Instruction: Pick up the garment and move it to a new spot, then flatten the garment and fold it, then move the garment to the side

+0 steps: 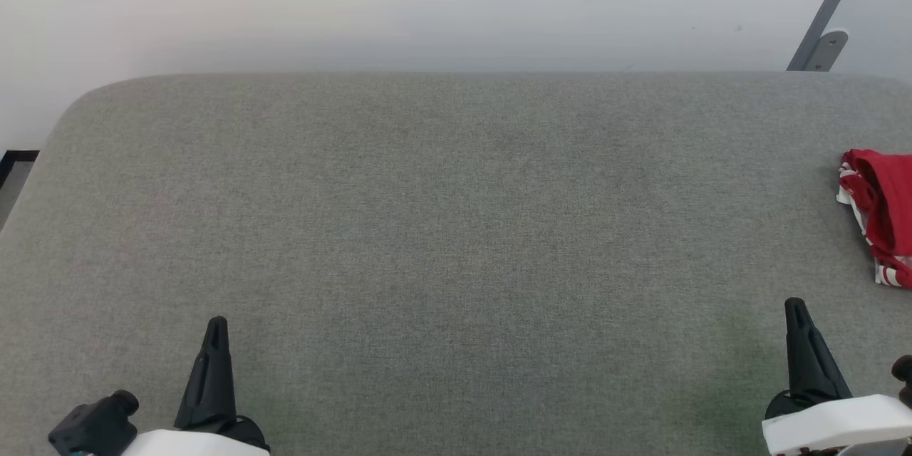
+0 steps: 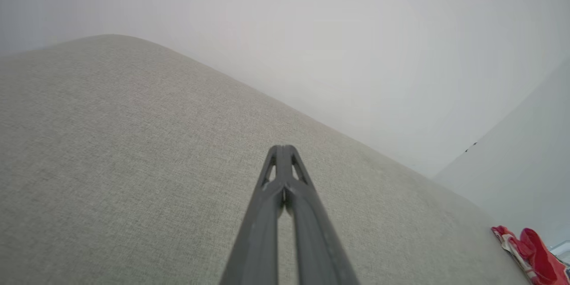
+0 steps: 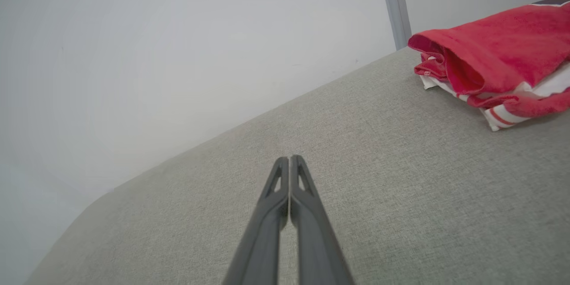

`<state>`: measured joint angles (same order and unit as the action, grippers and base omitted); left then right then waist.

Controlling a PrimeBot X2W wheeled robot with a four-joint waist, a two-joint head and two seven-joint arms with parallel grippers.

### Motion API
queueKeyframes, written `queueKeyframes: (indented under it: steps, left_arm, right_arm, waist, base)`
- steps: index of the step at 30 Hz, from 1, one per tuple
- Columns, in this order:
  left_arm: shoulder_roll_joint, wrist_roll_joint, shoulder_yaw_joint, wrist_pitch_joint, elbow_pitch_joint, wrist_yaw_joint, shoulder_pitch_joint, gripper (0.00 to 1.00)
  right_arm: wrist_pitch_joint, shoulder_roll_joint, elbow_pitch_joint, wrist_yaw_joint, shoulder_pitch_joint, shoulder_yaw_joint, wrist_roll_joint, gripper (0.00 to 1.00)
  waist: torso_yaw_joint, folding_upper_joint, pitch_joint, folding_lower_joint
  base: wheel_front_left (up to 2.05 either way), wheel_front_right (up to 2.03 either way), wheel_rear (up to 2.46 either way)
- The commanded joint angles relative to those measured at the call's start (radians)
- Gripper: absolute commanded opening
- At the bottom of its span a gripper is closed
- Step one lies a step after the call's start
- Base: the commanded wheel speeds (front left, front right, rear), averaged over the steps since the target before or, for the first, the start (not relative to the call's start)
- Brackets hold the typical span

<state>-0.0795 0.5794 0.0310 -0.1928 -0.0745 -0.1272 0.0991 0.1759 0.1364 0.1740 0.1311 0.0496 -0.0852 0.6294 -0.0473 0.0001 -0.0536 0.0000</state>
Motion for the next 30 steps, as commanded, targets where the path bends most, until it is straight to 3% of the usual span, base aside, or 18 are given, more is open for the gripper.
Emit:
queueKeyframes:
  steps: [1,30]
  left_arm:
    - [-0.010,0.034,0.000,0.005,0.009,0.000,-0.028,0.00]
    - [-0.014,0.434,0.007,0.100,-0.058,-0.002,-0.098,0.00]
  right_arm:
    - [-0.006,0.004,-0.008,0.000,-0.023,-0.004,0.026,0.00]
    - [-0.114,-0.029,0.021,0.000,-0.077,-0.013,0.391,0.00]
  waist:
    - [0.000,-0.0001,0.000,0.0000]
    - [0.013,-0.0001,0.014,0.0000]
  base:
    - [0.00,0.00,0.00]
    - [0.00,0.00,0.00]
